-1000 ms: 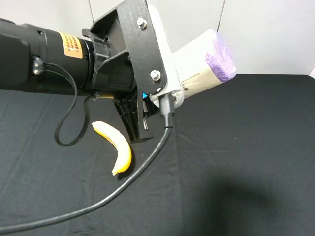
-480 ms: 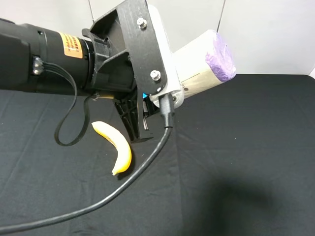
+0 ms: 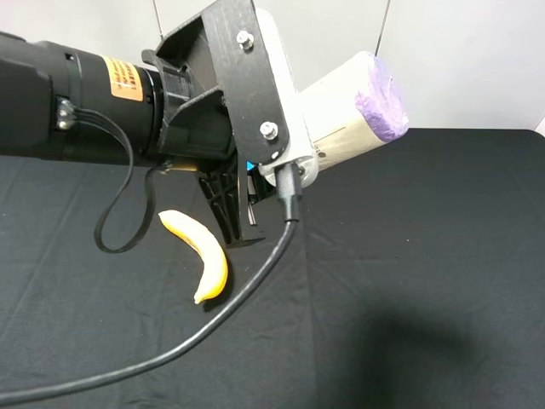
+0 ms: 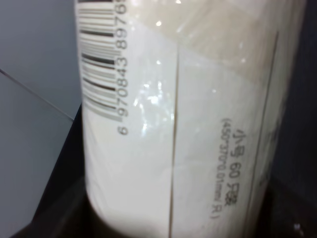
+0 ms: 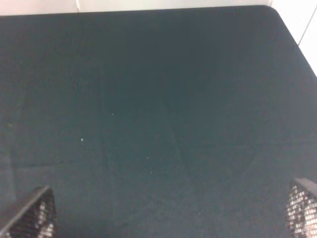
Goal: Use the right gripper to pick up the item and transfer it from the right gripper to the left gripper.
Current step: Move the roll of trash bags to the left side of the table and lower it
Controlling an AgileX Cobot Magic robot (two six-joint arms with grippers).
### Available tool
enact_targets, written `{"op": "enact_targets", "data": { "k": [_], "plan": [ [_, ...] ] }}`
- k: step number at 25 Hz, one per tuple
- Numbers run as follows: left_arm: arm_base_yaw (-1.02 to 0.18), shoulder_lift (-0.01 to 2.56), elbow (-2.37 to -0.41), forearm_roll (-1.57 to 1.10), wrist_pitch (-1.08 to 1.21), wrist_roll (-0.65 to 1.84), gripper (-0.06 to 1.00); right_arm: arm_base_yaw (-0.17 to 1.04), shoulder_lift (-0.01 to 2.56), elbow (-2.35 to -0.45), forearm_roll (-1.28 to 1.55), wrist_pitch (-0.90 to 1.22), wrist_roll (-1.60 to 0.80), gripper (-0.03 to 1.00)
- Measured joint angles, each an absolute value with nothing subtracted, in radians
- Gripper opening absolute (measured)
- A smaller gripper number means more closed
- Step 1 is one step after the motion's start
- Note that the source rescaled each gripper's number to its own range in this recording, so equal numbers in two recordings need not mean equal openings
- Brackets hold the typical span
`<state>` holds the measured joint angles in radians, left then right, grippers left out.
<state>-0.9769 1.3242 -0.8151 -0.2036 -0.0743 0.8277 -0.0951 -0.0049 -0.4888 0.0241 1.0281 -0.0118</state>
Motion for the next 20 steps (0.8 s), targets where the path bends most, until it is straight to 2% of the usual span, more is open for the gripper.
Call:
{"op": "enact_targets", "data": {
  "k": [3, 9, 20],
  "plan": [
    [-0.977, 1.324, -0.815, -0.209, -0.064, 0.828, 0.01, -0.098, -0.005, -0.489, 0.024, 1.028, -0.012, 1.0],
    [-0.928, 1.326, -0.879, -0.27, 0.099, 0.795, 0.01, -0.1, -0.005, -0.489, 0.024, 1.028, -0.012, 1.0],
    [-0.666, 1.326, -0.959, -0.272, 0.298, 0.673, 0.01, -0.1, -0.005, -0.489, 0.024, 1.028, -0.012, 1.0]
  ]
}}
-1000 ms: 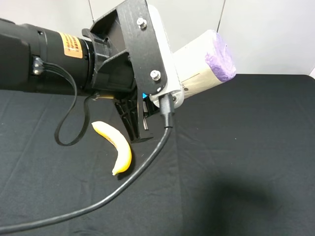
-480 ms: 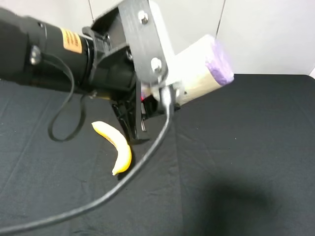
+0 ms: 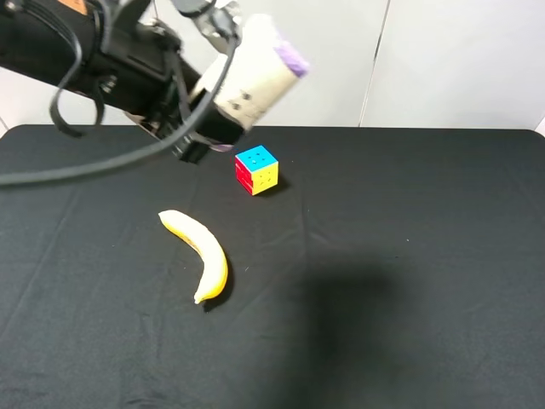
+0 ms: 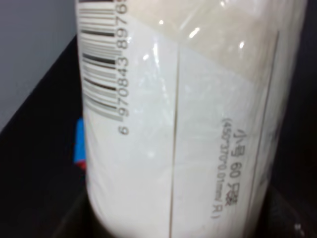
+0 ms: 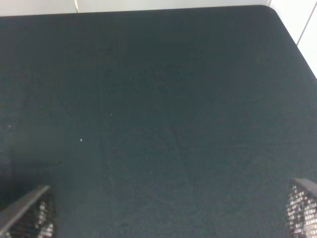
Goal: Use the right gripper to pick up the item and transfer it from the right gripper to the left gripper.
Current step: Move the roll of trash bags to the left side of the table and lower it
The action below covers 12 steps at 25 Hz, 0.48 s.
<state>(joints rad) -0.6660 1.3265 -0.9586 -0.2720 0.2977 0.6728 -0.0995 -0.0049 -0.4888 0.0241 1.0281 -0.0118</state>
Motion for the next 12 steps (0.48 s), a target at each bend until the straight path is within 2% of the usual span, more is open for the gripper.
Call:
{"op": "enact_targets", "data": {
  "k": [12],
  "plan": [
    [-0.436, 1.326, -0.959, -0.174, 0.393, 0.48, 0.01, -0.1, -0.005, -0.489, 0.024, 1.028, -0.012, 1.0]
  ]
}}
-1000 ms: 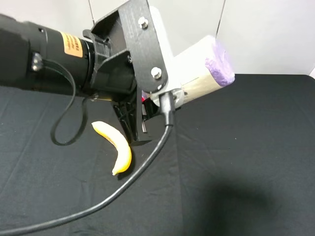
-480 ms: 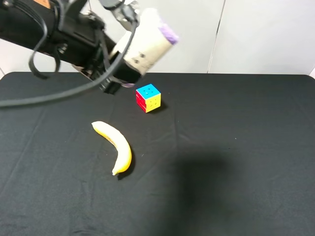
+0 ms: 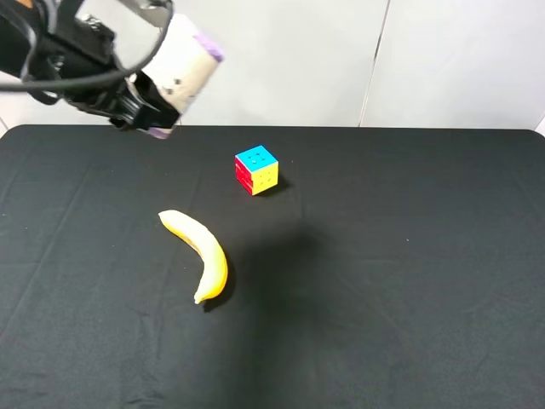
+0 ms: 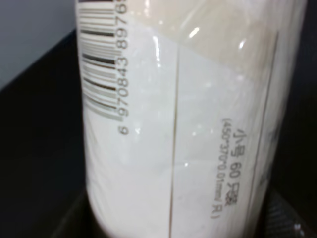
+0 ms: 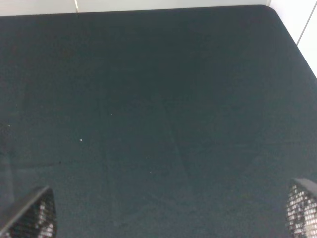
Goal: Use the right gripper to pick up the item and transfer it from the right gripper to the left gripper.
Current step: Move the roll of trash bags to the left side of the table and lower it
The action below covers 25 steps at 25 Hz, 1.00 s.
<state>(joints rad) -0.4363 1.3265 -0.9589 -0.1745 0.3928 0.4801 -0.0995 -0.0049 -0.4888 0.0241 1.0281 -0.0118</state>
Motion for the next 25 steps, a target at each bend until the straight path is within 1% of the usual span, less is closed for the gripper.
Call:
{"op": "enact_targets", "data": {
  "k": [4, 11, 17, 22, 23, 25],
  "plan": [
    [-0.361, 1.326, -0.959, -0.145, 0.433, 0.388, 0.01, -0.1, -0.005, -0.489, 0.023, 1.028, -0.012, 1.0],
    [-0.242, 1.326, -0.959, -0.14, 0.511, 0.317, 0.01, -0.1, -0.005, -0.489, 0.023, 1.028, -0.012, 1.0],
    [-0.181, 1.354, -0.978, -0.14, 0.583, 0.284, 0.01, -0.1, -0.005, -0.489, 0.023, 1.028, -0.011, 1.0],
    [-0.16, 1.476, -1.054, -0.14, 0.695, 0.281, 0.01, -0.1, -0.005, -0.489, 0.023, 1.028, -0.011, 1.0],
    [-0.16, 1.535, -1.092, -0.14, 0.722, 0.281, 0.01, -0.1, -0.005, -0.489, 0.023, 1.028, -0.011, 1.0],
    [-0.16, 1.587, -1.131, -0.14, 0.732, 0.281, 0.01, -0.1, -0.005, -0.489, 0.023, 1.028, -0.011, 1.0]
  ]
}}
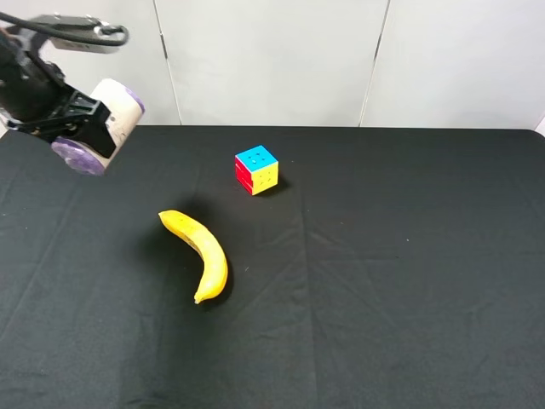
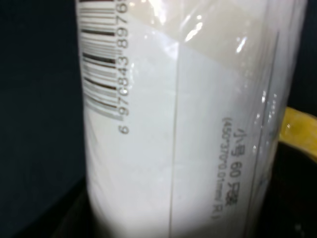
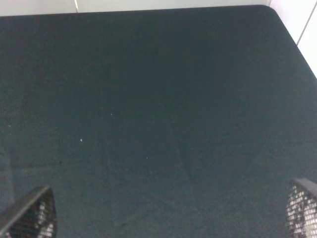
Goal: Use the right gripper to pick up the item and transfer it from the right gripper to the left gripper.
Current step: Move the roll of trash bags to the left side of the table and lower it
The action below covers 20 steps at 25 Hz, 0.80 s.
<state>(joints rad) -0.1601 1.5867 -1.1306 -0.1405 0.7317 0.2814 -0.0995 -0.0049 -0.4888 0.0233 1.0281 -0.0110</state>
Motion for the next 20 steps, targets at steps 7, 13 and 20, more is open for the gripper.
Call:
{"op": "enact_targets", "data": {
  "k": [7, 13, 20],
  "plan": [
    [-0.16, 1.744, -1.223, -0.14, 0.744, 0.281, 0.01, -0.1, -0.005, -0.489, 0.023, 1.028, -0.011, 1.0],
    [-0.16, 1.85, -1.266, -0.14, 0.735, 0.281, 0.01, -0.1, -0.005, -0.489, 0.023, 1.028, -0.011, 1.0],
    [-0.16, 1.895, -1.273, -0.137, 0.694, 0.281, 0.01, -0.1, -0.005, -0.489, 0.023, 1.028, -0.011, 1.0]
  ]
}}
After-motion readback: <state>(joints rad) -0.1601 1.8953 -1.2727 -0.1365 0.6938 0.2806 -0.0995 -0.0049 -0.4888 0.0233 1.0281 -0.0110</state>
